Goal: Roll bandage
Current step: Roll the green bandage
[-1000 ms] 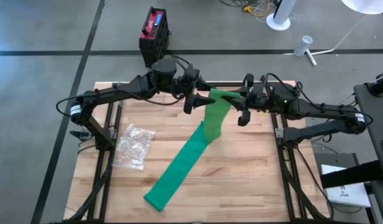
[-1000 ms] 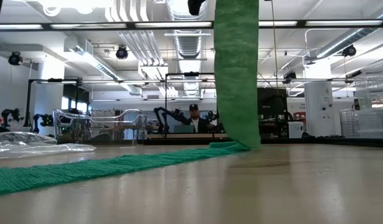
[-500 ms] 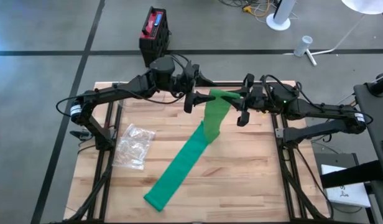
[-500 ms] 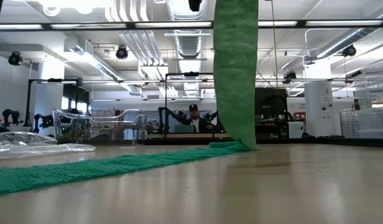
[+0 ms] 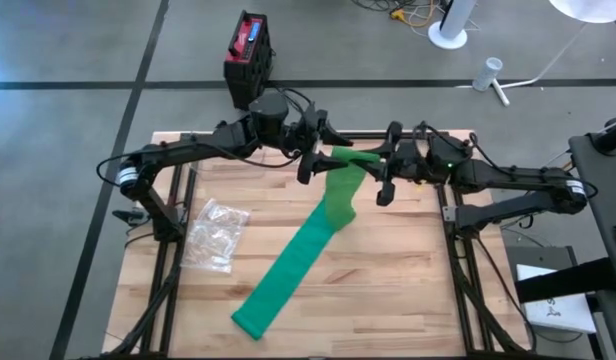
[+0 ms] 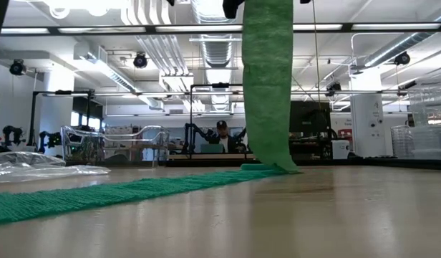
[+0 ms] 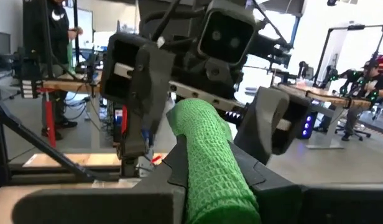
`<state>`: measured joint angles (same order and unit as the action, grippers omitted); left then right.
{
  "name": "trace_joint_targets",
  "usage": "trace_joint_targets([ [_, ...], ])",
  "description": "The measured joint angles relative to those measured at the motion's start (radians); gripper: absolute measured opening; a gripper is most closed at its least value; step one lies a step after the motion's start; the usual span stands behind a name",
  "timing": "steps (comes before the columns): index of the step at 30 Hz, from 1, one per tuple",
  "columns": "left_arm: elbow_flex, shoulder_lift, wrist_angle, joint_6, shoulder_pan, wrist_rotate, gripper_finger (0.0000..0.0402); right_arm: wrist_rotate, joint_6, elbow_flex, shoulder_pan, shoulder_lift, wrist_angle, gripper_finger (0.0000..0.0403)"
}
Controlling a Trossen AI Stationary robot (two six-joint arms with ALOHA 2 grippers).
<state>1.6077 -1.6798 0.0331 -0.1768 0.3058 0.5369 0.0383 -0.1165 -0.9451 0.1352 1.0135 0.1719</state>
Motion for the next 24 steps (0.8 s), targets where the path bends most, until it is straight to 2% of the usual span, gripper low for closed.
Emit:
trace_joint_targets([
  [5,0.000,0.000,-0.007,0.023,0.000,0.000,0.0220,0.007,0.016,-0.003,0.000,0.014,0.003,0.0043],
  [15,0.000,0.009,-0.061,0.067,0.000,0.035,0.0044,0.006,0.128,-0.038,0.000,0.010,-0.061,0.0043],
  [20,0.015,0.015,-0.107,0.083,0.003,0.039,0.0037,-0.002,0.221,-0.049,-0.001,0.009,-0.097,0.0047],
  [24,0.052,0.016,-0.197,0.171,0.002,0.048,0.0047,-0.059,0.369,-0.049,0.003,0.005,-0.106,0.0085],
])
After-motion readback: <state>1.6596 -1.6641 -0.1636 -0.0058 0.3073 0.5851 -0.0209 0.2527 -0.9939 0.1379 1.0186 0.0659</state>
